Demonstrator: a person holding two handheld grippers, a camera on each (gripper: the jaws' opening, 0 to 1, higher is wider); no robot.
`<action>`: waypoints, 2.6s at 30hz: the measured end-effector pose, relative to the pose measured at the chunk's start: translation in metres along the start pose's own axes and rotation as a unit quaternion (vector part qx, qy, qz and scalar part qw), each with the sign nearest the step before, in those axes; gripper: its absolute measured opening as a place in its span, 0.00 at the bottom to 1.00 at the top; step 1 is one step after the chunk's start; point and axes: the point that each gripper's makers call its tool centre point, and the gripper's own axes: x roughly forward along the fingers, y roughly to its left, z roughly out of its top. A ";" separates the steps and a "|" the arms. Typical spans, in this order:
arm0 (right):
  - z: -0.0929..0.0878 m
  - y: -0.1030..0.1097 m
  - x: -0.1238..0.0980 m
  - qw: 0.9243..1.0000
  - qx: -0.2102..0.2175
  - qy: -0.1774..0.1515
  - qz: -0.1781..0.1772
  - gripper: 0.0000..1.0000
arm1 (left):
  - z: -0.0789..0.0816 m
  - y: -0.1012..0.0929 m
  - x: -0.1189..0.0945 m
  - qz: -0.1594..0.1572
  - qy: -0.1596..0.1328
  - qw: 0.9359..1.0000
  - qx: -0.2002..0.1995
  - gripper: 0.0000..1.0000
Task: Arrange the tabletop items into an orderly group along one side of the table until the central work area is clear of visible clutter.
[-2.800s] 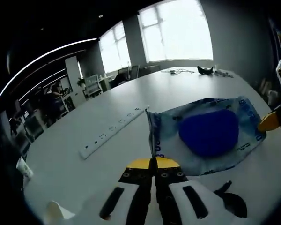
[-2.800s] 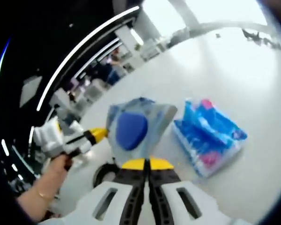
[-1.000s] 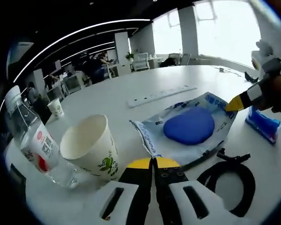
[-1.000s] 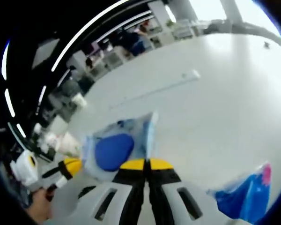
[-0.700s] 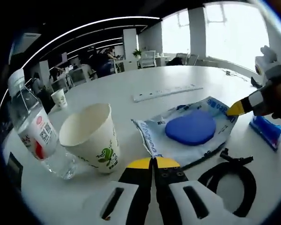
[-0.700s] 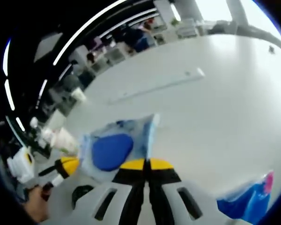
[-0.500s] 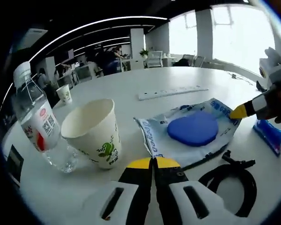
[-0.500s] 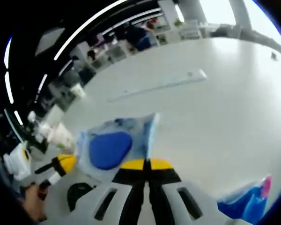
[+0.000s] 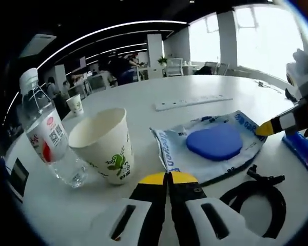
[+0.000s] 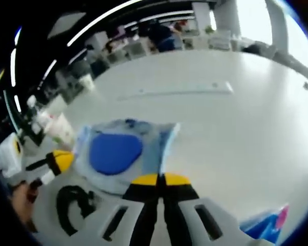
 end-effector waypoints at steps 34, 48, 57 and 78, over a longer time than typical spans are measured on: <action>0.023 -0.025 -0.038 0.995 -0.025 -0.068 -0.066 0.65 | 0.038 -0.043 -0.028 -0.092 -0.061 0.994 -0.019 0.60; 0.020 -0.035 -0.071 0.994 -0.031 -0.086 -0.061 0.98 | 0.059 -0.065 -0.047 -0.149 -0.109 0.983 -0.024 0.90; -0.008 -0.043 -0.092 0.996 -0.047 -0.055 -0.056 1.00 | 0.061 -0.078 -0.057 -0.182 -0.113 0.977 -0.002 0.99; -0.061 -0.068 -0.112 0.997 -0.042 0.003 -0.069 0.66 | 0.056 -0.085 -0.077 -0.210 -0.114 0.971 0.021 0.99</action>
